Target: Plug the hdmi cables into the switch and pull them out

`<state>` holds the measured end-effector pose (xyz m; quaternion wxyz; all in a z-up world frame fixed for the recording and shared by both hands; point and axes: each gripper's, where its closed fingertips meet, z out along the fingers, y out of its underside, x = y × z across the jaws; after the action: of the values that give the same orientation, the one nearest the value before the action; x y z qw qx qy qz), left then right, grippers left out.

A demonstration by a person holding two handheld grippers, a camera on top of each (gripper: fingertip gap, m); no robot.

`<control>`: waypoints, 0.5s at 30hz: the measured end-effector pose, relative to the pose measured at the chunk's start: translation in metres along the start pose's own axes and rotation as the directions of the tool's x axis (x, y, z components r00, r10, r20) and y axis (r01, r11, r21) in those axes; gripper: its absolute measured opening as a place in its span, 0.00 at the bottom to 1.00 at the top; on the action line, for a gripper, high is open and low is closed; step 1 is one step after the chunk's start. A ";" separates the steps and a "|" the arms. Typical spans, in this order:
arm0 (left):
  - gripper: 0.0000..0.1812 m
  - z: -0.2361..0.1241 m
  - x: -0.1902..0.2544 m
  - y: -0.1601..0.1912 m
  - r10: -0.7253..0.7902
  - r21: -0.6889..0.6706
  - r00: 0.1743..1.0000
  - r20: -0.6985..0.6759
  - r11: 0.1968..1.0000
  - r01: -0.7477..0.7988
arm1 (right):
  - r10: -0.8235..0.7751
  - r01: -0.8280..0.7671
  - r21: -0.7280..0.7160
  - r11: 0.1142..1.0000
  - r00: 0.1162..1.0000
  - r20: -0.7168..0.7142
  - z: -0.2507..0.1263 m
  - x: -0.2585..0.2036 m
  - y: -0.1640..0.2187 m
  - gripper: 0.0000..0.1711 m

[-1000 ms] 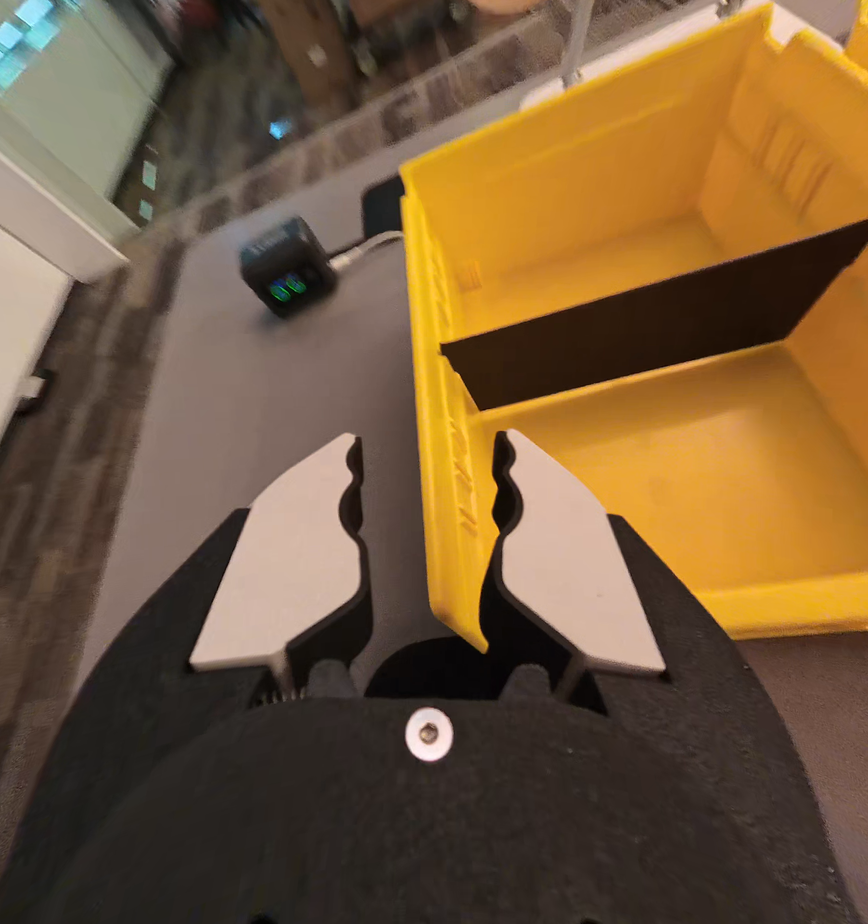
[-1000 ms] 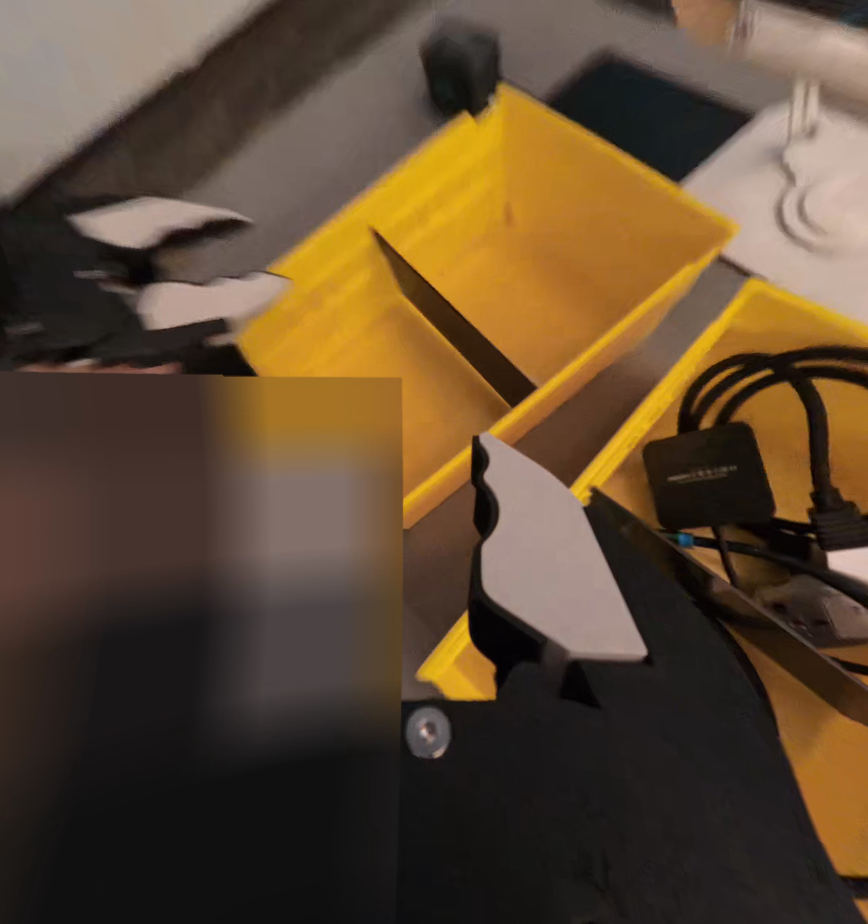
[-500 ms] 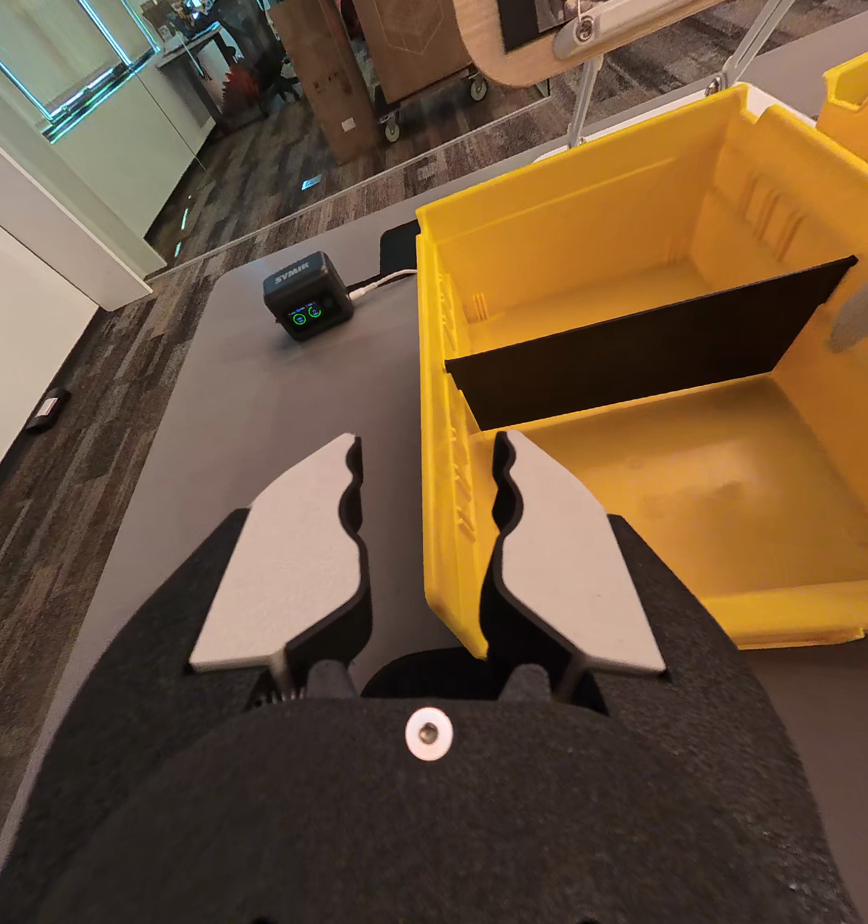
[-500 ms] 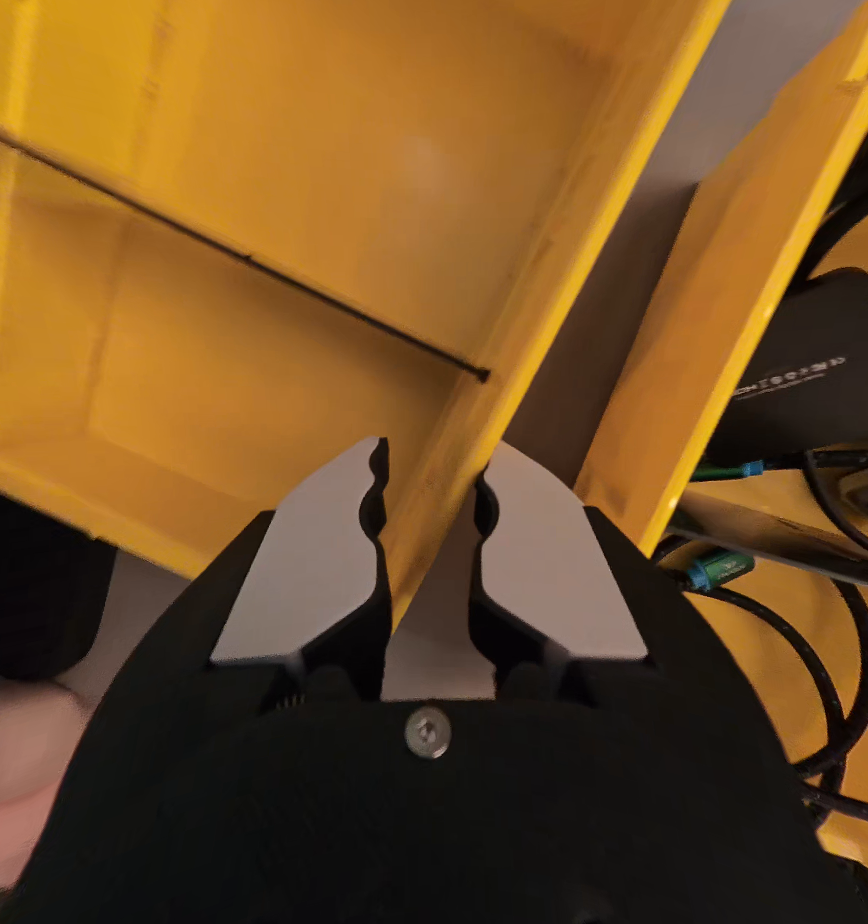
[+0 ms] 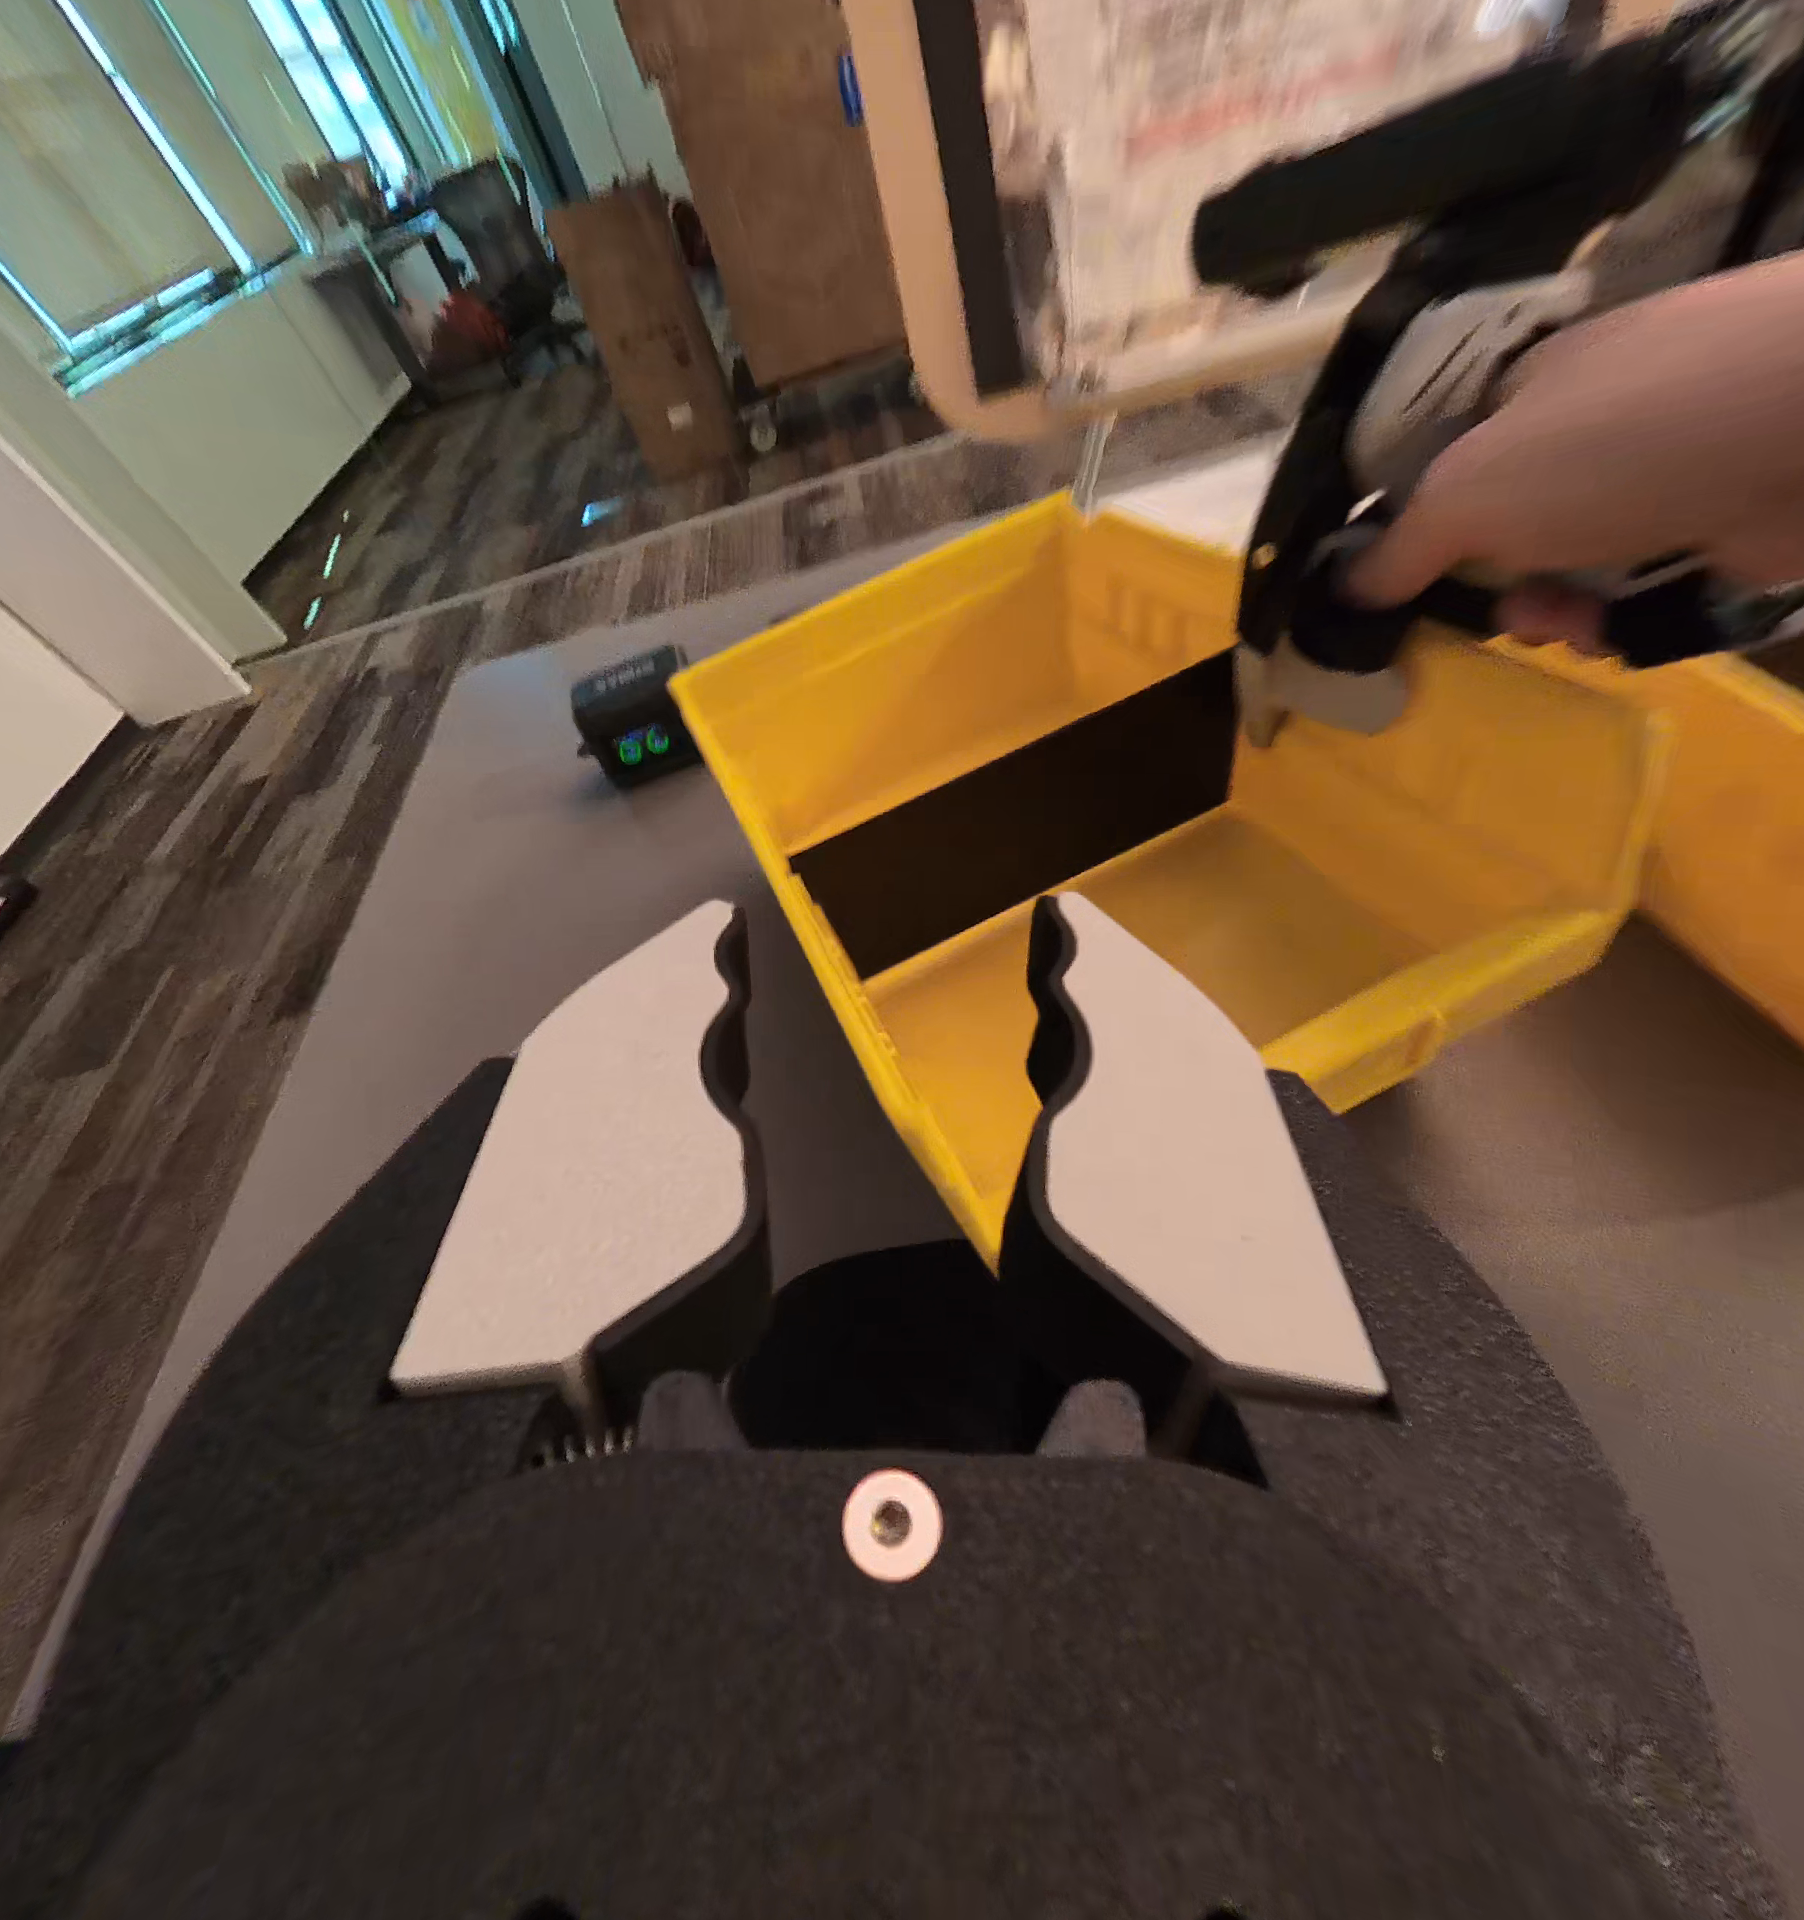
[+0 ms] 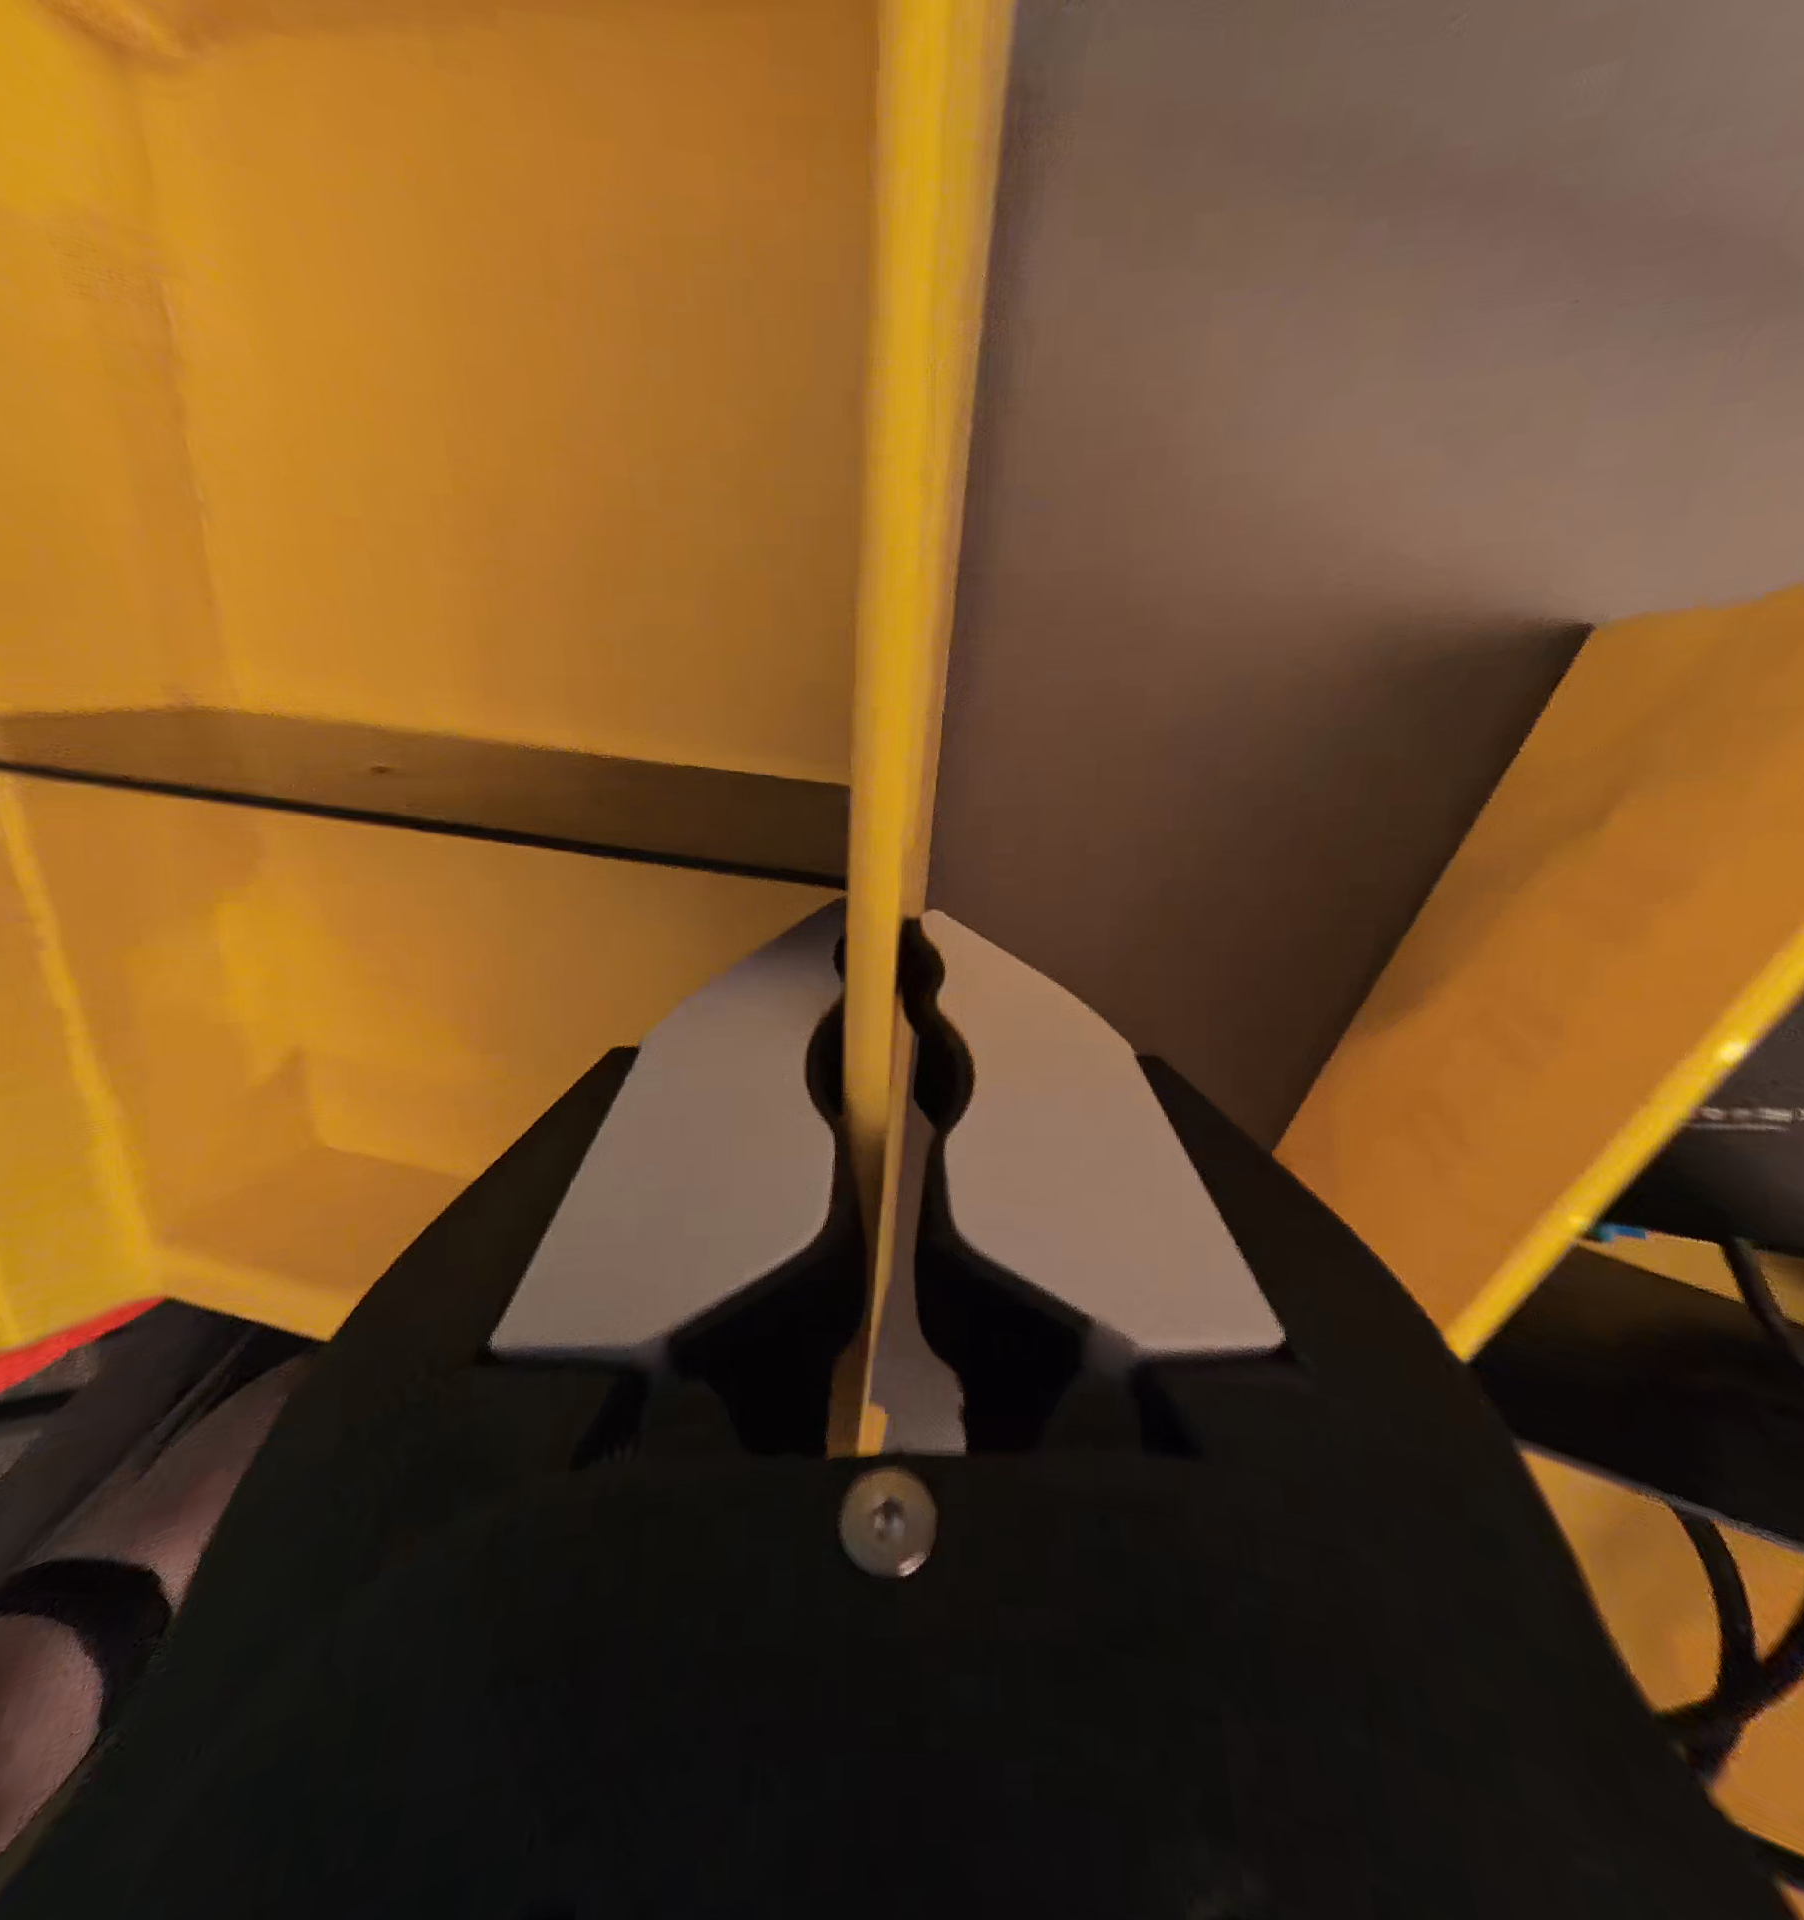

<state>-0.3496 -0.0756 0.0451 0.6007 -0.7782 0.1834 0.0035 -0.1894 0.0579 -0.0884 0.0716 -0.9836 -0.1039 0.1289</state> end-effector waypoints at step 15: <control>0.32 -0.025 0.154 -0.072 -0.116 -0.069 0.780 -0.614 0.993 0.093 | 0.023 -0.048 0.214 0.976 0.993 0.116 -0.304 0.162 0.077 0.03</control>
<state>-0.1907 -0.1275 0.0845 0.4934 -0.7559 0.3261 -0.2810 0.0595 -0.0153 0.1507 0.1698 -0.9628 -0.0756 0.1962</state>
